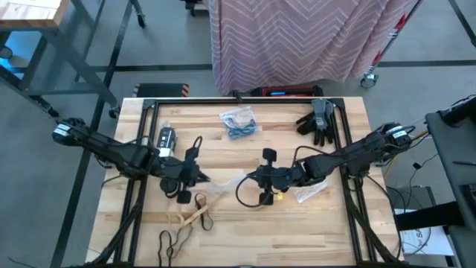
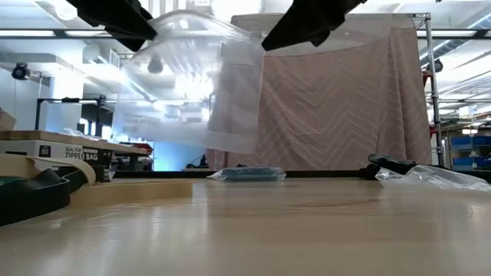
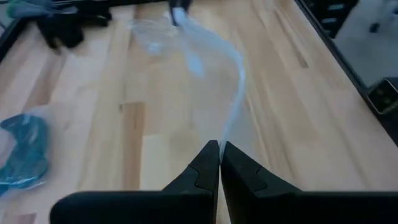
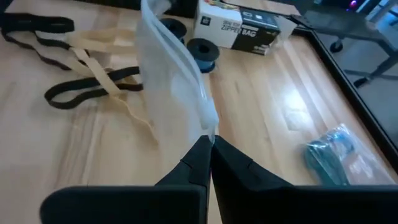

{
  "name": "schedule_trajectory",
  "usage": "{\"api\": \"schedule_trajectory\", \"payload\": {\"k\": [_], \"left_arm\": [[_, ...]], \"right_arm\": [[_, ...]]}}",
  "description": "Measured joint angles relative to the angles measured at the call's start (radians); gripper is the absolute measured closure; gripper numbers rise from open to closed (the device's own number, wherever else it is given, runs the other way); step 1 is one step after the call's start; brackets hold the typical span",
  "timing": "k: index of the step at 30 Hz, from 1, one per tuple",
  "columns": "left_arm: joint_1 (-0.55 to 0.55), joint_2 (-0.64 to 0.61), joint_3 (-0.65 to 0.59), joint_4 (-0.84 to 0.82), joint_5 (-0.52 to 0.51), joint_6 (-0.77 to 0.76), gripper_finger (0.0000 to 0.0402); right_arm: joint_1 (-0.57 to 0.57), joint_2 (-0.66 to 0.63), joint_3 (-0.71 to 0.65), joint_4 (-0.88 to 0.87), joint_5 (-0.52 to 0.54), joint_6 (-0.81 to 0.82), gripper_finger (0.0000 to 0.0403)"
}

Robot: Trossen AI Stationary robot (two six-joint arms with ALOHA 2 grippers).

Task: Sort rubber bands
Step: Open the transparent zip bag

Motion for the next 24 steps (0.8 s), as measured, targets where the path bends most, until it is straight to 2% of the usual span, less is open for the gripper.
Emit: {"api": "schedule_trajectory", "payload": {"k": [6,11,13,18,24], "left_arm": [[0.001,0.012,0.004,-0.009,-0.088,-0.026,0.0402],[-0.001,0.016,0.066,-0.108,-0.246,-0.061,0.0402],[-0.001,0.019,0.069,-0.126,-0.244,-0.074,0.0402],[-0.002,0.027,0.059,-0.127,-0.136,-0.084,0.0401],[-0.001,0.036,0.058,-0.127,-0.132,-0.103,0.0374]], "right_arm": [[-0.004,0.006,0.0,0.041,0.0,0.037,0.0403],[-0.012,0.005,0.0,0.009,0.0,0.095,0.0403],[-0.021,0.005,0.0,0.006,0.0,0.107,0.0403],[-0.031,0.005,0.0,-0.012,0.003,0.118,0.0403],[-0.03,0.005,0.0,-0.012,0.001,0.118,0.0403]]}}
